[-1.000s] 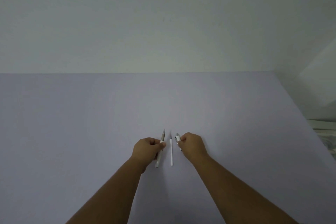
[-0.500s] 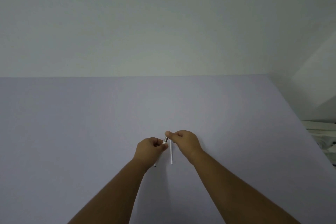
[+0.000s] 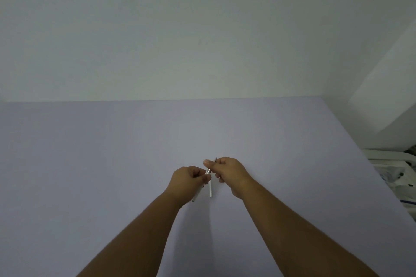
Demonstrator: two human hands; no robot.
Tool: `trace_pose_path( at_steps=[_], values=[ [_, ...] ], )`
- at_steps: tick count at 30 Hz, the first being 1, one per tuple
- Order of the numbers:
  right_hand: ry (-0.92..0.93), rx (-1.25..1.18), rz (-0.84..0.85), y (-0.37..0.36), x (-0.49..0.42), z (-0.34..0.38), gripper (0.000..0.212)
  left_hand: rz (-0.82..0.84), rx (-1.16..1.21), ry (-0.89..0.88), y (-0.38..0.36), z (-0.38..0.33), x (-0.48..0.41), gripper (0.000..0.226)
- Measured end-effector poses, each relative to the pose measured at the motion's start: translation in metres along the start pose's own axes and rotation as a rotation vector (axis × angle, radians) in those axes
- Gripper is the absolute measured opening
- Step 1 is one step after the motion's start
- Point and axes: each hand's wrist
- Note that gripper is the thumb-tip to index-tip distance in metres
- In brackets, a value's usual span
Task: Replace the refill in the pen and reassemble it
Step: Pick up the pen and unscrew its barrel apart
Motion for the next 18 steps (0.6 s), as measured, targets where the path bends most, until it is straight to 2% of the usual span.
trace_pose_path(
  at_steps=[6,10,13,16,18],
  values=[
    [0.023,-0.094,0.073,0.006,0.008,0.004,0.005,0.003,-0.026,-0.008,-0.001,-0.008,0.01,0.011],
    [-0.018,-0.035,-0.026,0.009,0.012,0.004,0.019,0.008,-0.029,-0.019,-0.003,-0.015,0.014,0.013],
    [0.005,-0.085,0.034,0.014,0.012,0.004,0.004,0.015,-0.04,-0.022,-0.005,-0.018,0.016,0.013],
    [-0.003,-0.136,0.072,0.017,0.014,0.005,0.003,0.003,-0.038,-0.032,-0.004,-0.022,0.016,0.011],
    [-0.025,-0.091,0.02,0.018,0.014,0.005,0.018,-0.005,-0.054,-0.036,-0.004,-0.024,0.015,0.013]
  ],
)
Point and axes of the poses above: each hand's wrist, its own x-axis away from the middle knuckle, its own y-axis out of the back of the hand, z = x × y, and after that the axes turned 7 degrees about -y, right-handed
